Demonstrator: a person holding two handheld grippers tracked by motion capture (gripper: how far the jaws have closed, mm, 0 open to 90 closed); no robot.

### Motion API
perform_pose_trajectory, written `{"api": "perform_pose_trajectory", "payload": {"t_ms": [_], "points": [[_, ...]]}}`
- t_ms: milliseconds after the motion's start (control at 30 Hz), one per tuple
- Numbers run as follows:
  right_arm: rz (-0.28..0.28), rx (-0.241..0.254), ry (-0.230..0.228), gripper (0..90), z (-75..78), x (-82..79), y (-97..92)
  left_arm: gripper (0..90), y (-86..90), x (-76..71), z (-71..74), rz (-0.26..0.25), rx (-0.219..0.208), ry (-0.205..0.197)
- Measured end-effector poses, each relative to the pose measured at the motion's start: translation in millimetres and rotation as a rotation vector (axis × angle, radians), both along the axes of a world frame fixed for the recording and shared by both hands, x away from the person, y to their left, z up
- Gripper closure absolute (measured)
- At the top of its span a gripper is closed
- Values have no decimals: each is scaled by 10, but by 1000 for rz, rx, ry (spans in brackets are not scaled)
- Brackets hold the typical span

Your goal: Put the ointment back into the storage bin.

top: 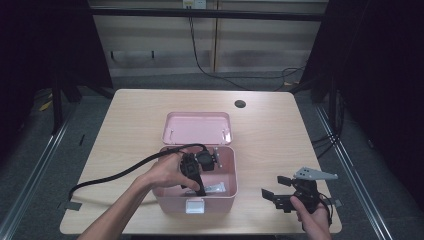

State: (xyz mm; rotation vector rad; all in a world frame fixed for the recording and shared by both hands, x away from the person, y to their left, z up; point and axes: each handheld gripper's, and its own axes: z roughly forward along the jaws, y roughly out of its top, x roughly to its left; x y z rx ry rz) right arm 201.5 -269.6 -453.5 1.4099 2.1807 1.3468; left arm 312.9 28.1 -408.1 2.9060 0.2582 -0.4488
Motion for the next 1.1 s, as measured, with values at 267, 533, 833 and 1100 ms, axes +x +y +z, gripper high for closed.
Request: {"api": "perform_pose_trajectory", "payload": {"t_ms": [267,533,833,1100], "points": [[0,-1,0,142,-1,1,0,705,-24,-17,-70,-24,9,30],[-1,-4,1,142,-2,-3,3,704,-62,-22,-161,-15,21,50],[-1,-4,1,143,-3,-1,4,704,-77,-22,-222,-8,19,81],[3,-3,-3,143,-3,-3,5,703,-80,-24,-268,-1,24,97]]}}
